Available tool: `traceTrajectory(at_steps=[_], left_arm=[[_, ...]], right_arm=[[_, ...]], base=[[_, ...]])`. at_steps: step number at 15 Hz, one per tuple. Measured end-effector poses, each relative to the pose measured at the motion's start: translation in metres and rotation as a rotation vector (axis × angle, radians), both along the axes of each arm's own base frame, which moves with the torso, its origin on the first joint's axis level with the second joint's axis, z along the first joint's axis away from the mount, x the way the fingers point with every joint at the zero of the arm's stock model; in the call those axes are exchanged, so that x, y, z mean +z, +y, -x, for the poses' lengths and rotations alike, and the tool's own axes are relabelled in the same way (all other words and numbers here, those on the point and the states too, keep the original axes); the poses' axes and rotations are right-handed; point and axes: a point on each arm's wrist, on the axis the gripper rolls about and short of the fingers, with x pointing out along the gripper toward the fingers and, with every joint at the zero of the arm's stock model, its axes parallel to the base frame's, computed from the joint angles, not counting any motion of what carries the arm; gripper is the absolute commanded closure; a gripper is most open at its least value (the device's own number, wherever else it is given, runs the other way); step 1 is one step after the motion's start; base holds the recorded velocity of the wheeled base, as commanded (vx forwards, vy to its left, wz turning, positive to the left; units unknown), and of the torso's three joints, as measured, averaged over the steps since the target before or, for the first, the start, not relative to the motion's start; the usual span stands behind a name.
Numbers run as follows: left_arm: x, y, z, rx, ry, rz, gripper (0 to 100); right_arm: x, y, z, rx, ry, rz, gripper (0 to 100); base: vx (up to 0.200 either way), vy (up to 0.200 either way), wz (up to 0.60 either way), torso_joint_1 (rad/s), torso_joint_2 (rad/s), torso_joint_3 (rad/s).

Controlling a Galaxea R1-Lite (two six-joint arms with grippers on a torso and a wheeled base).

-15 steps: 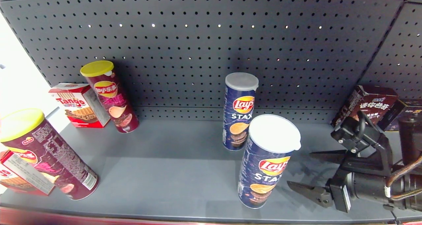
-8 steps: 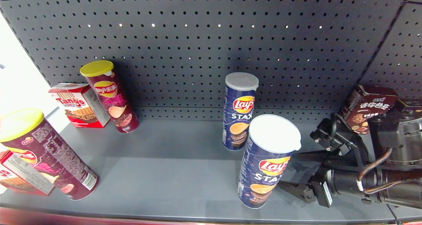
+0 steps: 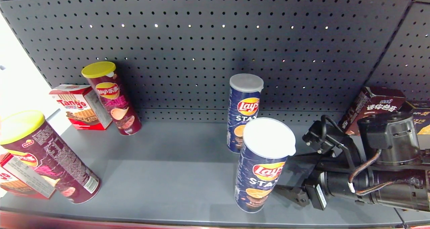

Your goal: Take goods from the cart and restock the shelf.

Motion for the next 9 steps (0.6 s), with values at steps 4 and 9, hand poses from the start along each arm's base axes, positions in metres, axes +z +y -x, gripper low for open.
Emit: traceTrajectory(at_steps=[4, 9], left_arm=[[0.0002, 0.0000, 0.0001, 0.000, -0.001, 0.000, 0], [0.0005, 0.0000, 0.0001, 0.001, -0.002, 0.002, 0]], right_arm=[[-0.0021, 0.0025, 0.0021, 0.008, 0.005, 0.007, 0], [-0.0004, 0.0026, 0.0019, 0.004, -0.002, 0.005, 0]], base=[[0.000, 0.000, 0.00, 0.000, 0.00, 0.000], [0.000, 0.000, 0.00, 0.000, 0.00, 0.000]])
